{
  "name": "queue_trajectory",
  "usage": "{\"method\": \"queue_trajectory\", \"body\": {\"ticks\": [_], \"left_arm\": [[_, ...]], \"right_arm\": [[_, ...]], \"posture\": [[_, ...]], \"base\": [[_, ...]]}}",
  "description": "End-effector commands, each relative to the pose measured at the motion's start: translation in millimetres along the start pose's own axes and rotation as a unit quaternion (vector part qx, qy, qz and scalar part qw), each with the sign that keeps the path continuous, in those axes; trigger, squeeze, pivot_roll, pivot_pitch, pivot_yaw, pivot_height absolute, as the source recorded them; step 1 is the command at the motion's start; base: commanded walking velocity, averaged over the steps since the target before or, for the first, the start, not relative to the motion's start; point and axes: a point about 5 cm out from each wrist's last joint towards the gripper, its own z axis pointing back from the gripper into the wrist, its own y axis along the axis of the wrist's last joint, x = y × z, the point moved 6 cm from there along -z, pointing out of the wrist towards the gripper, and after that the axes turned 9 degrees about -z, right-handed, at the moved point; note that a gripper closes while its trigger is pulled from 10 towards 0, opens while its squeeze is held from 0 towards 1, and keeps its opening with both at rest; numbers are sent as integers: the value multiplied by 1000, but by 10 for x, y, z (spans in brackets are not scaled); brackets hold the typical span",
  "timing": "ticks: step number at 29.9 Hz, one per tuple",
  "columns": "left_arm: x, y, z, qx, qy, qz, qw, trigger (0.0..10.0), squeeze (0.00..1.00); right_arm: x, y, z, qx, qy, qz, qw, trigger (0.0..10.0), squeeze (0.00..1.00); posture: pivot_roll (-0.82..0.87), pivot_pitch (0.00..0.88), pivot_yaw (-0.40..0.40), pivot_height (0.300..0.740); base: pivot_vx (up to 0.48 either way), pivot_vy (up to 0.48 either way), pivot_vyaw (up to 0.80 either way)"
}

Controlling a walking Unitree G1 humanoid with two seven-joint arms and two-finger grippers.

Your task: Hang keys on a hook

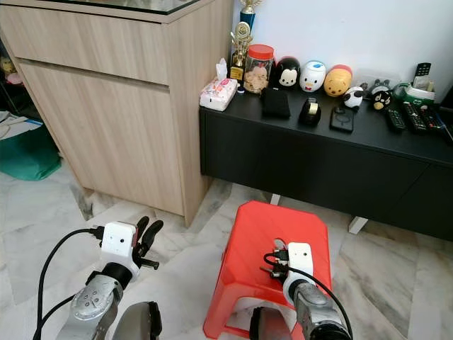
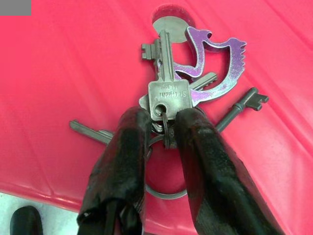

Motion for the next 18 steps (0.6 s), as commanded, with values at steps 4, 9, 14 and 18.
{"method": "queue_trajectory", "body": {"ticks": [4, 9, 14, 18], "left_arm": [[42, 18, 6, -1, -10, -5, 1000, 10000, 0], [46, 9, 5, -3, -11, -6, 1000, 10000, 0], [49, 10, 2, -3, -11, -6, 1000, 10000, 0], [51, 12, -4, -3, -11, -6, 1000, 10000, 0]], "right_arm": [[-6, -112, 7, -22, 6, -7, 1000, 10000, 0], [-6, -113, 6, -22, 5, -7, 1000, 0, 0], [-8, -117, 6, -23, 6, -7, 1000, 0, 0], [-12, -114, 5, -23, 8, -6, 1000, 0, 0]], "posture": [[1, 0, -72, 591], [1, 0, -72, 591], [2, 0, -72, 591], [1, 0, -73, 591]], "base": [[0, 0, 0], [0, 0, 0], [0, 0, 0], [0, 0, 0]]}}
